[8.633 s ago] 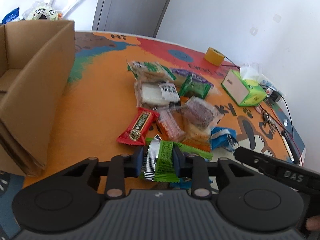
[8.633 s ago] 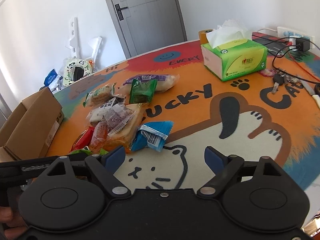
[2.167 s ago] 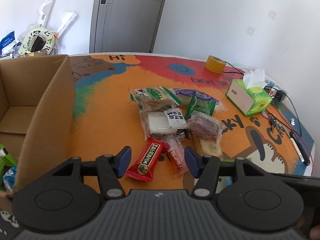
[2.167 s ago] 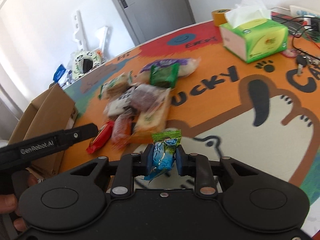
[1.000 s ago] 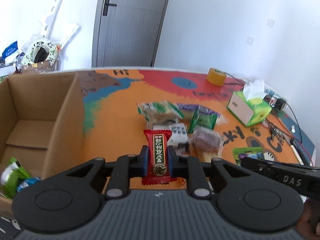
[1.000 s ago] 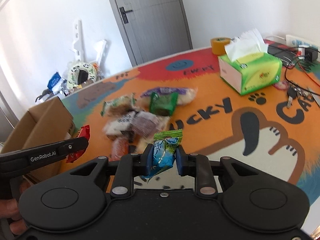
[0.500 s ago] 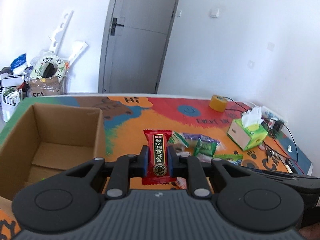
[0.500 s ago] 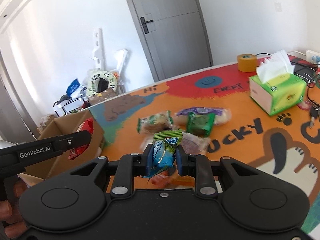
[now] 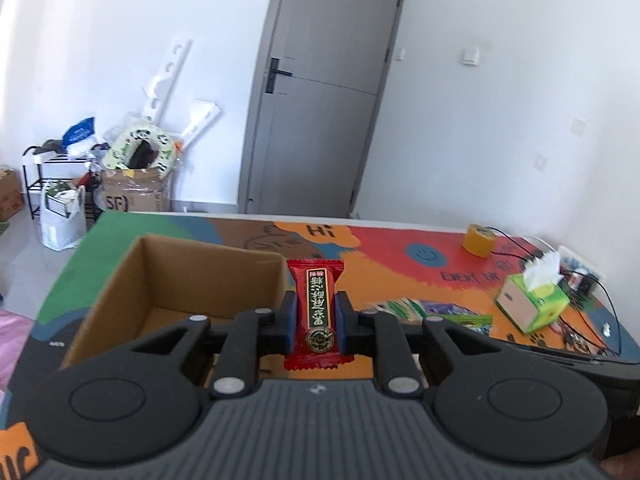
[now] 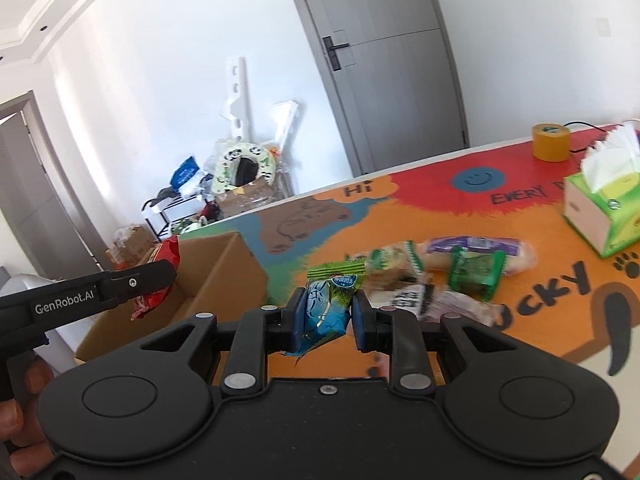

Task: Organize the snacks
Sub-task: 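Carry both candies into the cardboard box and open both tools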

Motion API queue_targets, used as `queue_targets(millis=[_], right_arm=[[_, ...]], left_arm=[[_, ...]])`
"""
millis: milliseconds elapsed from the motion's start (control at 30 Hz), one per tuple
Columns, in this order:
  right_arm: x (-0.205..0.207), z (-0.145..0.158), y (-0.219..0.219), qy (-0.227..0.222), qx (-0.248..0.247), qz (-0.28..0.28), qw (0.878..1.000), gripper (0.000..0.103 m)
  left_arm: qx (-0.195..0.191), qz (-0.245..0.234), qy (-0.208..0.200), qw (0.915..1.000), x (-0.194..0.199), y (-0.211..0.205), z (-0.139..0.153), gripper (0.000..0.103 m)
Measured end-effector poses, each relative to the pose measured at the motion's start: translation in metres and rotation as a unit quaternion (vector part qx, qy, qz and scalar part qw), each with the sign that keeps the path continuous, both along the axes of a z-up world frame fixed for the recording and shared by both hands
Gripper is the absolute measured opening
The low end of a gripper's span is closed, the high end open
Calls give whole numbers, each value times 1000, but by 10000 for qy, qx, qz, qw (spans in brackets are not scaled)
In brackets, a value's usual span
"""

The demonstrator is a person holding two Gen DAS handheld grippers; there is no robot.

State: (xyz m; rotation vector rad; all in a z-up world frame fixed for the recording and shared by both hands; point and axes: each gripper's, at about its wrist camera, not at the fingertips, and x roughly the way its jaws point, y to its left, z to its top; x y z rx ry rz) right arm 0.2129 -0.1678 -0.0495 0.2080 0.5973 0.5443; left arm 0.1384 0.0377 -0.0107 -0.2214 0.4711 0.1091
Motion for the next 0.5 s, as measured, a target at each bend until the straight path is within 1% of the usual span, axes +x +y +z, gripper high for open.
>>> queue_targets(millis=[167, 500], right_arm=[[3, 6, 16, -50, 6, 138, 9999, 25], [6, 17, 56, -170, -81, 475, 9987, 25]], left_arm=[[-54, 253, -50, 9997, -2, 23, 2, 18], [-291, 752, 30, 9967, -10, 68, -10, 18]])
